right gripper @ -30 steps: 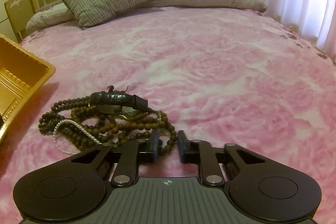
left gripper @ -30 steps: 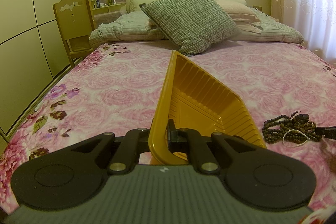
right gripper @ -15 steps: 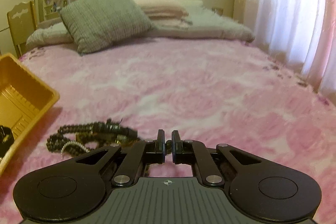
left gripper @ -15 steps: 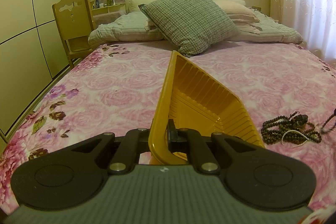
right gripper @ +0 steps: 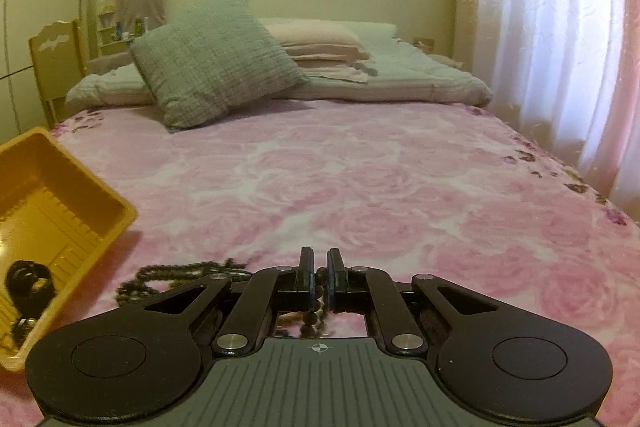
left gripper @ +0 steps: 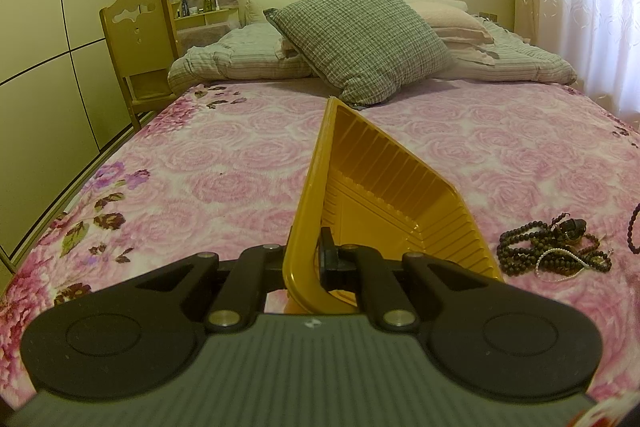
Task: Organize jewelry
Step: 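Carry the bead strand over the orange tray and open the right gripper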
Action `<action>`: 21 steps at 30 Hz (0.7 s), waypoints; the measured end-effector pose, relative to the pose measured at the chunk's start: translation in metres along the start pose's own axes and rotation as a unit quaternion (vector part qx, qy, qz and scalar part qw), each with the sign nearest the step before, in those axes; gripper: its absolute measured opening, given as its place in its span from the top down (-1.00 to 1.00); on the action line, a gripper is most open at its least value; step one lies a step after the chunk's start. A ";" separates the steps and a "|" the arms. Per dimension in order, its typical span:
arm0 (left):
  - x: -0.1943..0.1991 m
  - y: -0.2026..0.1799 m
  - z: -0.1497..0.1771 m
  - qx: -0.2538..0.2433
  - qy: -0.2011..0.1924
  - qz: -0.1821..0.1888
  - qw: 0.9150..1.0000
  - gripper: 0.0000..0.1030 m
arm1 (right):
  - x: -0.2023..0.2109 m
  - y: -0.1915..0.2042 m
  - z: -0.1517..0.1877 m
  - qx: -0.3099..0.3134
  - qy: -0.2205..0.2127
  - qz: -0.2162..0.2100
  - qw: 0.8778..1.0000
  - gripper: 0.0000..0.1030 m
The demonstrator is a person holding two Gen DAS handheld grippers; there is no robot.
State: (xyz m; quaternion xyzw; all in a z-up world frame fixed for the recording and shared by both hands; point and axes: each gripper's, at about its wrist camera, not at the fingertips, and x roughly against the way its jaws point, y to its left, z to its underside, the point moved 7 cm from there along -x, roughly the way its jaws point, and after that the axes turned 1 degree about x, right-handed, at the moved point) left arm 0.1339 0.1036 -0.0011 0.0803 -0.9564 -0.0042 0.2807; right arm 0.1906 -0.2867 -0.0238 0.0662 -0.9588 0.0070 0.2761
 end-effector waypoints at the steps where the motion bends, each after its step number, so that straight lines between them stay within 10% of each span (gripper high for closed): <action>1: 0.000 0.000 0.000 0.000 0.000 0.000 1.000 0.87 | 0.001 0.004 -0.001 0.001 0.000 -0.006 1.000 0.89; 10: 0.000 0.000 0.000 0.000 0.000 0.001 1.000 0.87 | 0.011 0.084 -0.021 0.021 -0.013 -0.132 0.991 0.89; 21: -0.001 -0.002 0.000 0.001 -0.001 0.002 1.000 0.87 | 0.021 0.206 -0.027 0.062 -0.002 -0.299 0.952 0.89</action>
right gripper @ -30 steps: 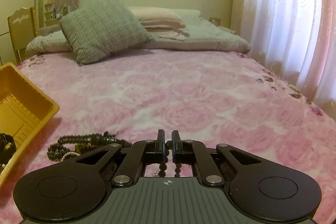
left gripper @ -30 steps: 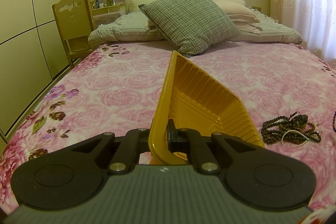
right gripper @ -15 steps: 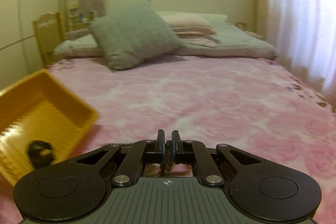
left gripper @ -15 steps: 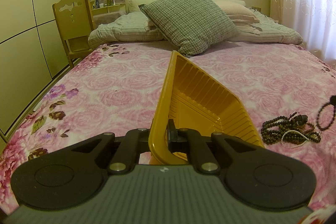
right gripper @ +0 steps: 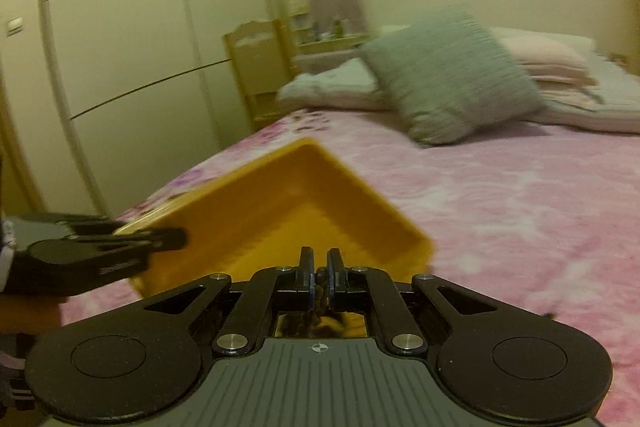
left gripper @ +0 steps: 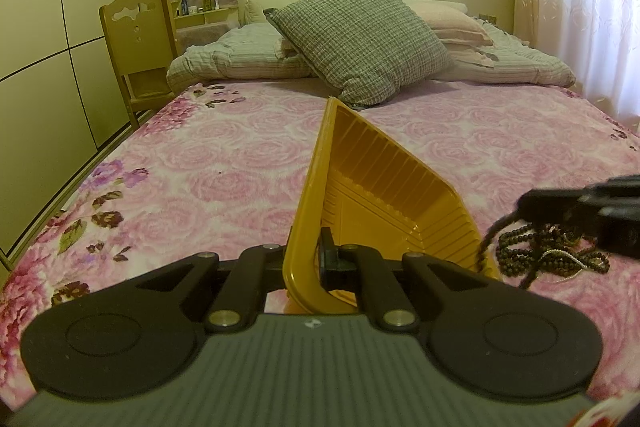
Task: Organize jewelry
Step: 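Carry the bead strand over the orange tray and open the right gripper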
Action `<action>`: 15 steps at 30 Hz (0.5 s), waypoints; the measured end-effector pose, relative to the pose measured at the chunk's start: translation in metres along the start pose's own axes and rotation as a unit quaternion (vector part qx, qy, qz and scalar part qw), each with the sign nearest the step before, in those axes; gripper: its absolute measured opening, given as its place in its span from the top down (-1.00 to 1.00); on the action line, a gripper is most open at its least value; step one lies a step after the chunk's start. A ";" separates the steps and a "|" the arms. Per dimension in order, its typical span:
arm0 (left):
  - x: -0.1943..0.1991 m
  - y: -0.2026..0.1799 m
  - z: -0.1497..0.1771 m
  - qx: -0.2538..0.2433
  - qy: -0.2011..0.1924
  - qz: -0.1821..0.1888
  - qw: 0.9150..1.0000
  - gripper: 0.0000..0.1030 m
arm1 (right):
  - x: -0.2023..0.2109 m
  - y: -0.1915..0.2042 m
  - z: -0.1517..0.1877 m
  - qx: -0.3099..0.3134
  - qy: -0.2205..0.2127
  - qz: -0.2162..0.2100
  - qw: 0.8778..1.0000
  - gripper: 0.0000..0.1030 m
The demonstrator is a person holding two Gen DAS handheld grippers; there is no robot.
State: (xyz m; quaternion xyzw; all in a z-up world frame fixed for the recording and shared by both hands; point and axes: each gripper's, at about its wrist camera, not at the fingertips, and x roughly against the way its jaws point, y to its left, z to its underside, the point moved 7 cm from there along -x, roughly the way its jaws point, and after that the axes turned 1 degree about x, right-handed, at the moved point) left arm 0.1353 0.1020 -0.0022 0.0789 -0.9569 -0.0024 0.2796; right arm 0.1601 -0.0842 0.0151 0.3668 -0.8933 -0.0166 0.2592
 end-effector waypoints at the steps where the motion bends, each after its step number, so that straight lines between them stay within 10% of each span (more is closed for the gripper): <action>1: 0.000 -0.001 0.000 0.000 0.000 0.000 1.000 0.87 | -0.005 0.006 0.001 0.002 0.004 -0.007 1.000 0.89; 11: -0.001 -0.002 0.000 0.000 0.000 0.001 1.000 0.87 | -0.027 0.025 0.016 0.013 0.031 -0.033 0.999 0.87; 15: -0.001 -0.001 0.000 0.001 0.000 0.001 1.000 0.87 | -0.019 0.007 0.017 -0.004 0.014 -0.002 1.000 0.51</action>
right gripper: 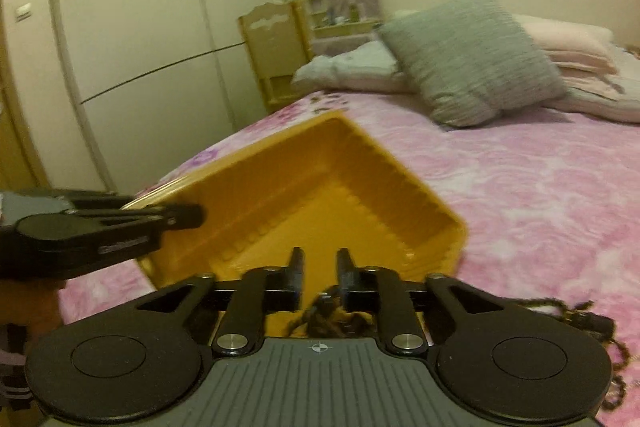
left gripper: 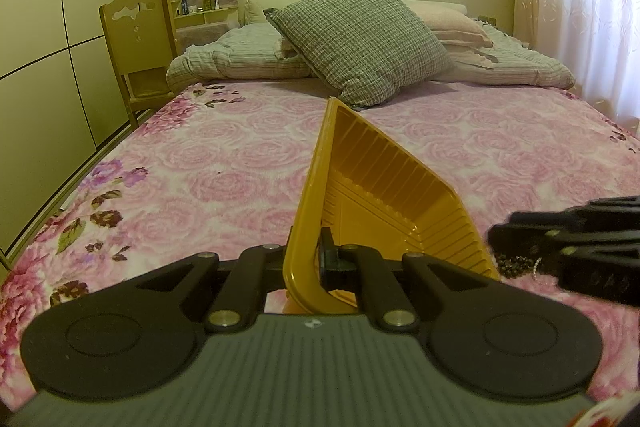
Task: Organize jewelry
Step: 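Carry the bead strand over the orange tray and open the right gripper, then grasp the white pearl strand in the pile with the right gripper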
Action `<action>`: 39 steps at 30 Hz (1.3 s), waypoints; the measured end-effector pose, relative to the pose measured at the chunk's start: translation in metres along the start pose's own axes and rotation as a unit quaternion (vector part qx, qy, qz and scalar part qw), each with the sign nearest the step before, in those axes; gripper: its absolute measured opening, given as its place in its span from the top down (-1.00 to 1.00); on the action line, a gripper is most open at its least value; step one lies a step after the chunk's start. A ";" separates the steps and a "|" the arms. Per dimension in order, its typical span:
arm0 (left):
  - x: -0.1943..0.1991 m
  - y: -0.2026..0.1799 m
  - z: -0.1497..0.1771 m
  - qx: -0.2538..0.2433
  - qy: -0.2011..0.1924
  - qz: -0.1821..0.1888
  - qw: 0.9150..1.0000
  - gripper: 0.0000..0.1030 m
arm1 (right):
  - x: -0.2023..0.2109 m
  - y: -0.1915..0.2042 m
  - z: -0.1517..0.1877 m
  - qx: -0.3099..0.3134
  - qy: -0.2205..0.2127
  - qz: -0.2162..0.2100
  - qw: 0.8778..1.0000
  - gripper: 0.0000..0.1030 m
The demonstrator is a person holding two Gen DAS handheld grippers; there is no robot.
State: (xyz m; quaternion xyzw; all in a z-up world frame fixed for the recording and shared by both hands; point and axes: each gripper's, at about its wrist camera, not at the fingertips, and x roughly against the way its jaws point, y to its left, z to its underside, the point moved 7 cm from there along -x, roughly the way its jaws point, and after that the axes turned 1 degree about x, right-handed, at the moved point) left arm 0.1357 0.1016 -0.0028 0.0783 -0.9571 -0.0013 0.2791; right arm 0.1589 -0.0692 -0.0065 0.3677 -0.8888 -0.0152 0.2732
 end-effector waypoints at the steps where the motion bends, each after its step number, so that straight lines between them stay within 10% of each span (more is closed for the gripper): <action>1: 0.000 -0.001 0.000 0.000 0.000 0.000 1.000 0.87 | 0.004 -0.009 0.001 -0.005 -0.005 0.015 1.000 0.50; 18: -0.001 0.002 0.001 0.003 0.000 -0.001 1.000 0.87 | 0.090 -0.152 0.086 -0.083 0.031 0.250 0.964 0.49; 39: 0.000 0.004 0.002 0.002 0.001 -0.002 1.000 0.87 | 0.049 -0.163 0.109 0.051 0.112 0.239 0.963 0.49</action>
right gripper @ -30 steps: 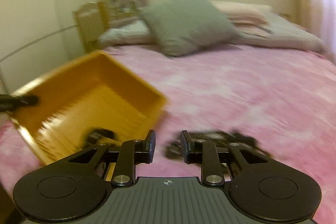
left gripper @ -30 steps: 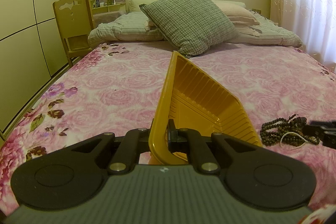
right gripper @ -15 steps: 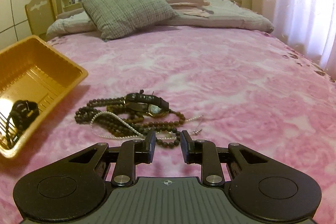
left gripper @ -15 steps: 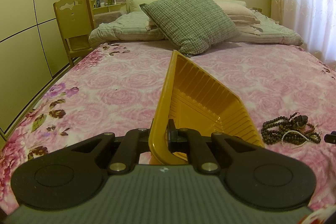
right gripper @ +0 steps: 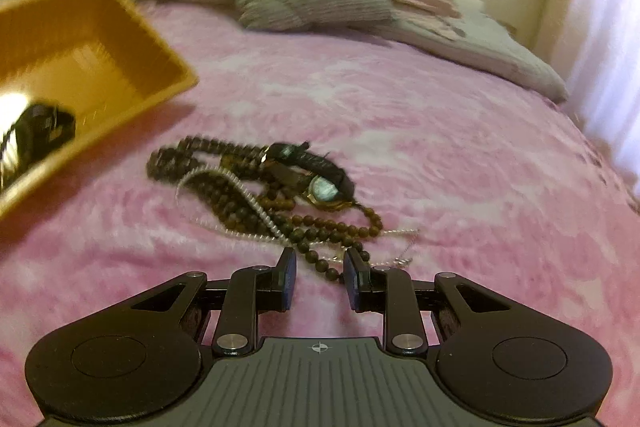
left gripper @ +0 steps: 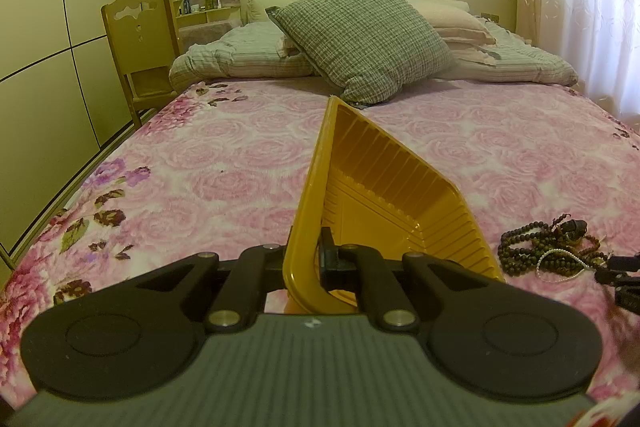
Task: Organize jewelry
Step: 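Grasp the white pearl strand in the pile with the right gripper, then lift the pearl strand and lower it into the orange tray, open right gripper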
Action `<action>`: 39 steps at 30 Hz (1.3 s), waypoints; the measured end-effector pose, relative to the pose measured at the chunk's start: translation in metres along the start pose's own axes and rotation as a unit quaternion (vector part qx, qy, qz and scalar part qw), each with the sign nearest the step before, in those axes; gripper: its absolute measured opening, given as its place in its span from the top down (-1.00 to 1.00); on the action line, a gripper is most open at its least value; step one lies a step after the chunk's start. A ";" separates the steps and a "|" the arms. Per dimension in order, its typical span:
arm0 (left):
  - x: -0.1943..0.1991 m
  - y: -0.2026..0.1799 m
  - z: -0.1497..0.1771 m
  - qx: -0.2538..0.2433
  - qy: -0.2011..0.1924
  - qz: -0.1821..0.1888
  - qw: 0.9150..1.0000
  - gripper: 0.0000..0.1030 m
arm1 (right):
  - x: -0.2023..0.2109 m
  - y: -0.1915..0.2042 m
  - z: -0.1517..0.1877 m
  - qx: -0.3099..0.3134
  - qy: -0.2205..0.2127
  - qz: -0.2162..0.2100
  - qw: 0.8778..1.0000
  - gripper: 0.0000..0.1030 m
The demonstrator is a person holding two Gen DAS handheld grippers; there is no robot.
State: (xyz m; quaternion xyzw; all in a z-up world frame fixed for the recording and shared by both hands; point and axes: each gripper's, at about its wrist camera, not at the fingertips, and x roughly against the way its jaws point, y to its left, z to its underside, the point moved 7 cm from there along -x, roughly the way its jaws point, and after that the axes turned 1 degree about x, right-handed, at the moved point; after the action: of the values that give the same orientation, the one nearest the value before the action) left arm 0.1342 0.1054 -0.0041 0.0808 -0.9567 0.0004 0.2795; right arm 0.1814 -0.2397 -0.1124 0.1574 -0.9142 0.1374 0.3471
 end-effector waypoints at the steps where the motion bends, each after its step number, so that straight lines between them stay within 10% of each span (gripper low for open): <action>1: 0.000 0.000 0.000 0.000 0.000 0.000 1.000 0.87 | -0.004 0.002 0.001 0.015 0.007 -0.001 1.000 0.49; 7: 0.000 -0.001 0.000 0.000 0.000 0.000 1.000 0.87 | -0.011 0.006 0.001 0.062 0.012 -0.003 0.998 0.55; 9: 0.000 0.000 0.000 0.000 0.000 0.000 1.000 0.87 | -0.010 0.005 0.000 0.064 0.013 -0.002 0.998 0.98; 20: 0.000 0.000 0.000 0.001 0.000 0.000 1.000 0.87 | 0.008 -0.013 -0.013 0.012 -0.023 0.011 1.000 0.99; 24: 0.000 0.001 -0.001 0.001 0.000 0.000 1.000 0.87 | 0.000 -0.013 -0.024 0.029 -0.023 0.022 0.999 0.91; 28: 0.000 0.001 -0.001 0.001 0.001 0.000 1.000 0.87 | -0.011 -0.013 -0.031 0.006 -0.017 0.003 1.000 0.34; 39: 0.000 0.001 -0.002 0.001 0.001 0.000 1.000 0.87 | -0.020 0.025 -0.038 0.016 -0.022 -0.057 0.998 0.34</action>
State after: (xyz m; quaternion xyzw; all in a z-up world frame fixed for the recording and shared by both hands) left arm 0.1350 0.1067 -0.0023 0.0811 -0.9565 0.0010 0.2802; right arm 0.2086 -0.1995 -0.1017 0.2175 -0.9089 0.1285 0.3319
